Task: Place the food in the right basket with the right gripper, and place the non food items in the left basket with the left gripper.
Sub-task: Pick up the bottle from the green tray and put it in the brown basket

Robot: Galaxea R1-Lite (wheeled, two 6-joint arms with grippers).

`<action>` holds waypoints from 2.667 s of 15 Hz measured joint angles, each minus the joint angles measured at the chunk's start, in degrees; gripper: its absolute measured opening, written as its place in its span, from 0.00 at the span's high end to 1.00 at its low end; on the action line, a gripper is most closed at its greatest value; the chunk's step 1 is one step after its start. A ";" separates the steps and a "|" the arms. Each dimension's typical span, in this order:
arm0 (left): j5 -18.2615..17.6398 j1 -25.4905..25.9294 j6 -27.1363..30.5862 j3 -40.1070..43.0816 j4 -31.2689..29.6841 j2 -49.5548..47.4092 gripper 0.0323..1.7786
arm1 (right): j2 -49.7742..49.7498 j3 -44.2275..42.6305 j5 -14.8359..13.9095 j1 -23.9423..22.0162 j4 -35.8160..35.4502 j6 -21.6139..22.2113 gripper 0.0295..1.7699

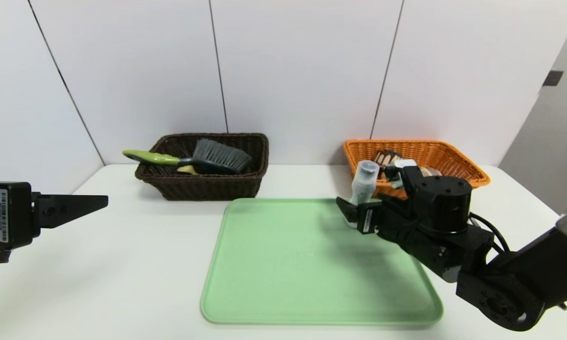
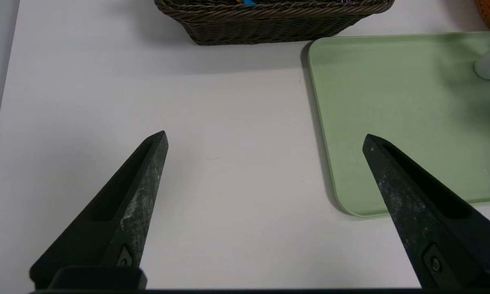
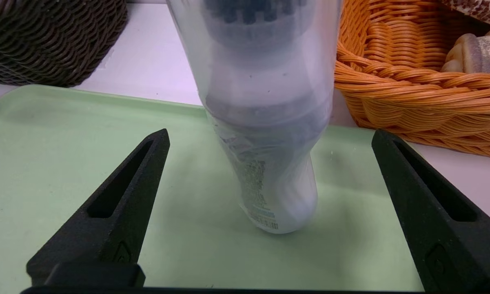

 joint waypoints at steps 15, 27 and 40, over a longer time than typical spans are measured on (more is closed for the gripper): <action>-0.09 0.00 0.00 -0.11 -0.01 -0.26 0.05 | 3.96 -3.41 -1.46 -0.50 -0.82 0.11 0.30; -0.09 0.00 -0.17 0.48 0.11 -1.33 0.05 | 0.44 -2.91 -1.39 1.32 -0.13 1.60 0.69; -0.11 0.00 -0.06 1.07 0.52 -3.32 0.05 | -5.40 -33.57 9.58 11.98 25.81 5.38 0.69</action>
